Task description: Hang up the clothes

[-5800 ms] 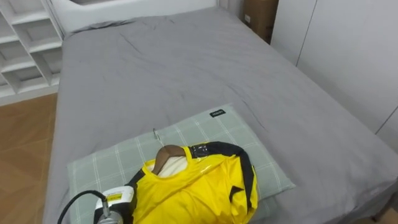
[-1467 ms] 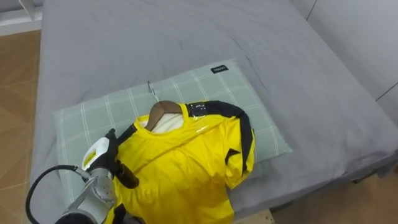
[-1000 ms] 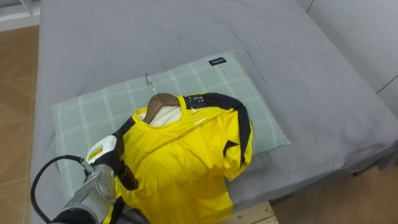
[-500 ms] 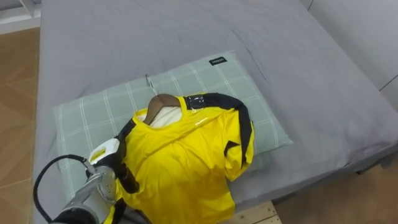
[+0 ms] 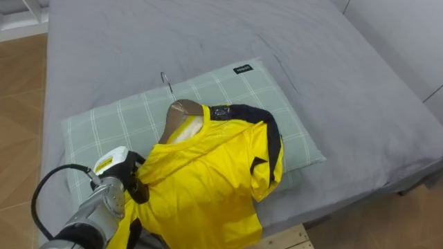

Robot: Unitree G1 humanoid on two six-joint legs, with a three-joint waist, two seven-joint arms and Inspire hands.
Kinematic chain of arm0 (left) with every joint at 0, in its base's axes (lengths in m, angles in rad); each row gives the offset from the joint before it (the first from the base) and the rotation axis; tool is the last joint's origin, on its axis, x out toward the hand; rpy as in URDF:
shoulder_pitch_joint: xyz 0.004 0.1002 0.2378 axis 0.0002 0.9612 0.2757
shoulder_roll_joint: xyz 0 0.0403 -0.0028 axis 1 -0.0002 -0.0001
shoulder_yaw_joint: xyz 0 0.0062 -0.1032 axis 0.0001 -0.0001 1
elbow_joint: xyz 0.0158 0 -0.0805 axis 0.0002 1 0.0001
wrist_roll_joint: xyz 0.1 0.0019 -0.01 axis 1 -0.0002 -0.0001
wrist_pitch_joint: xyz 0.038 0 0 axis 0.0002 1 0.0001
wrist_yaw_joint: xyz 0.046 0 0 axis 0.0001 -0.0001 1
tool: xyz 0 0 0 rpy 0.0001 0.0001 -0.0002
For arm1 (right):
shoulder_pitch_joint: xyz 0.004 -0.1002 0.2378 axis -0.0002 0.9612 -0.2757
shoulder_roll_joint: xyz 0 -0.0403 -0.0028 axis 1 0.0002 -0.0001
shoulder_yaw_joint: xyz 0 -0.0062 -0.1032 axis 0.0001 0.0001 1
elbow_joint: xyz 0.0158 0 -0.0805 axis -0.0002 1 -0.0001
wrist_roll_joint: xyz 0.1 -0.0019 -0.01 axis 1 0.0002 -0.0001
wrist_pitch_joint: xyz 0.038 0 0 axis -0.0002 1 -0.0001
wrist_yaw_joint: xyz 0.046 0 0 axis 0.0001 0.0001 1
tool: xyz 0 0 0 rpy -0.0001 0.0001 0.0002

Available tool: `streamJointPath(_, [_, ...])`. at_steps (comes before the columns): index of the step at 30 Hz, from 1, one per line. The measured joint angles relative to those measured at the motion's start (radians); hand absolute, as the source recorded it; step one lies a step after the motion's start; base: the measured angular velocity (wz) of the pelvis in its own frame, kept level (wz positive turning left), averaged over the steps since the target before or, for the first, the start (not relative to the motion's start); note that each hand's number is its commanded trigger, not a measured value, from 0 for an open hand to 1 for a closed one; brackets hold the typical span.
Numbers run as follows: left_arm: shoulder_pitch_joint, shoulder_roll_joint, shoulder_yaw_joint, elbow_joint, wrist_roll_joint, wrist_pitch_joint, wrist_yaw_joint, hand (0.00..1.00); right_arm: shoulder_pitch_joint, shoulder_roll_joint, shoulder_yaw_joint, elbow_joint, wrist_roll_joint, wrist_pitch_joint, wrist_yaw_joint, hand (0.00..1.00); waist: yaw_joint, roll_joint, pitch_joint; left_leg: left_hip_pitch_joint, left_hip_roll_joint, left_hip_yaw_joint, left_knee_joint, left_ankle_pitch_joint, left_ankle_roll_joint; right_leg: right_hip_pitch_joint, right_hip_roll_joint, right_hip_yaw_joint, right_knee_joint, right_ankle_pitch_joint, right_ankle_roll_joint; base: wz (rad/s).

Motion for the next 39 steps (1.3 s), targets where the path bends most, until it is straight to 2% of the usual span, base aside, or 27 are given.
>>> streamJointPath(9, [0.000, -0.001, -0.008, 0.010, 0.000, -0.004, -0.010, 1.00, 0.003, 0.000, 0.000, 0.000, 0.000, -0.008, 0.000, 0.00, -0.006, 0.000, -0.0001, 0.005, 0.000, 0.001, -0.005, 0.001, -0.001, 0.003, -0.010, -0.003, 0.001, 0.000, 0.000, 0.00])
streamJointPath(31, [0.000, -0.001, -0.009, 0.012, -0.004, -0.005, -0.020, 1.00, 0.005, 0.000, 0.000, -0.003, 0.013, -0.008, 0.001, 0.00, -0.008, -0.004, -0.0020, 0.007, -0.003, 0.006, -0.005, 0.003, 0.001, 0.003, -0.009, -0.004, 0.002, -0.001, 0.002, 0.00])
streamJointPath(39, [0.000, -0.001, -0.007, 0.028, -0.101, -0.011, -0.020, 1.00, 0.010, 0.004, 0.002, 0.001, 0.049, -0.009, -0.004, 0.00, -0.006, -0.008, -0.0033, 0.023, -0.003, 0.007, -0.013, 0.006, 0.003, 0.019, -0.009, -0.001, -0.006, -0.001, 0.002, -0.01])
